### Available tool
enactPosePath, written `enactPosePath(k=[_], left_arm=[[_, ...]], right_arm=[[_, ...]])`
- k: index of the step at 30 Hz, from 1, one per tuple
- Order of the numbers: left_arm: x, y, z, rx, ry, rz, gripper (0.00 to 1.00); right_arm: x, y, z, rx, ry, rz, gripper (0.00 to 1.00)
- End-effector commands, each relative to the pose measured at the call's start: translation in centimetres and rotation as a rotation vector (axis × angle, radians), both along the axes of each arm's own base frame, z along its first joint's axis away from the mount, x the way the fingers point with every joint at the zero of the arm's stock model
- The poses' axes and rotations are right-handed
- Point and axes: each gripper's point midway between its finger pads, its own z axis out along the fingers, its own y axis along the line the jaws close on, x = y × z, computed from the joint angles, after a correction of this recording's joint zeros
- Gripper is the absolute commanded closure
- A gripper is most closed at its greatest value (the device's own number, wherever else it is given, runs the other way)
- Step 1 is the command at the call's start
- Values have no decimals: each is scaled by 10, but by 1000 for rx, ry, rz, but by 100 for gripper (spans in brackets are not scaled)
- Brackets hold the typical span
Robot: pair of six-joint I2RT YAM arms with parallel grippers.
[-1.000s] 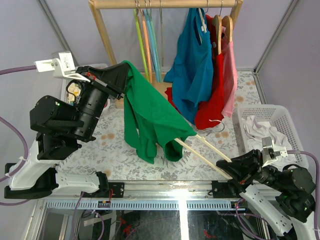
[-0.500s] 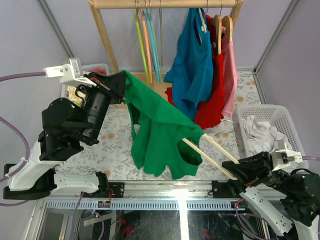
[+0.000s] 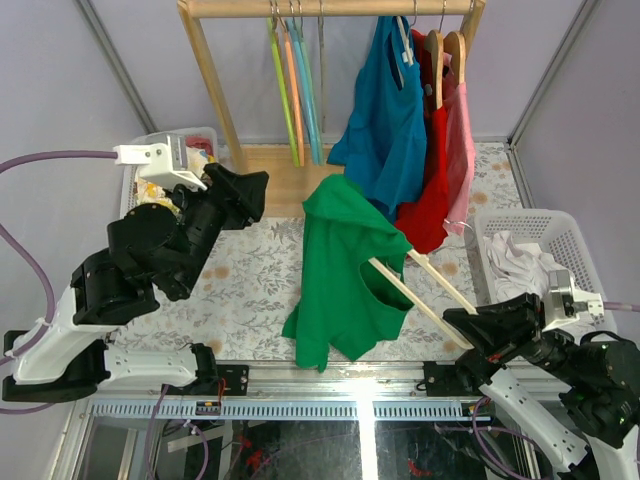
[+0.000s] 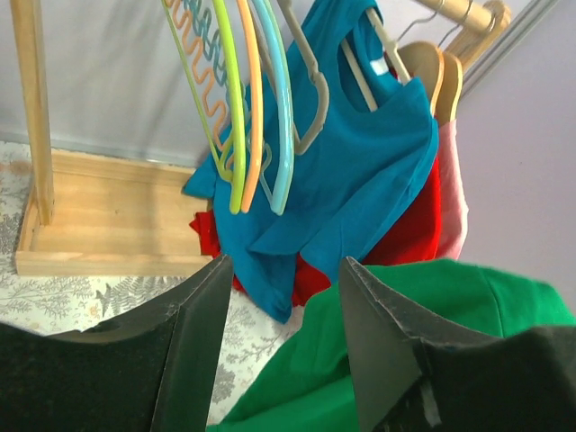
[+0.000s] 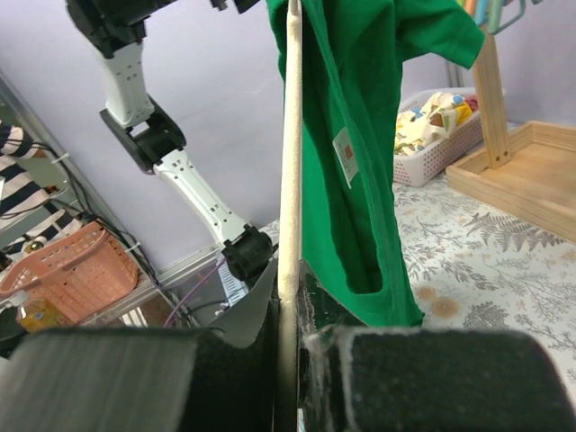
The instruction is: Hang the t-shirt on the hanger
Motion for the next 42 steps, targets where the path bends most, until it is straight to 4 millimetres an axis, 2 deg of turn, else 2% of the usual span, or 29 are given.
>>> enactPosePath(k=[1, 11, 15, 21, 27, 29, 34, 37, 42], left_arm=[[-6, -15, -20, 60, 54, -74, 50], [-18, -57, -51, 197, 34, -285, 48], [-24, -62, -55, 201, 1, -344, 46], [-15, -68, -59, 255, -25, -313, 46], [-8, -67, -48, 263, -70, -275, 48], [-7, -69, -43, 271, -83, -277, 56], [-8, -73, -33, 271, -99, -295, 91], [-9, -74, -30, 262, -97, -305, 99], [-12, -72, -14, 235, -117, -316, 100]], right_arm=[[10, -8, 38, 72, -77, -75, 100], [11, -4, 27, 30, -44, -66, 100], [14, -1, 24, 17, -37, -63, 100], [16, 4, 21, 11, -29, -43, 100], [15, 7, 19, 3, -23, -26, 100], [15, 8, 19, -1, -23, -21, 100], [16, 8, 16, -8, -19, -27, 100], [17, 7, 13, -15, -15, -35, 100], [15, 4, 12, -31, -11, -43, 100]])
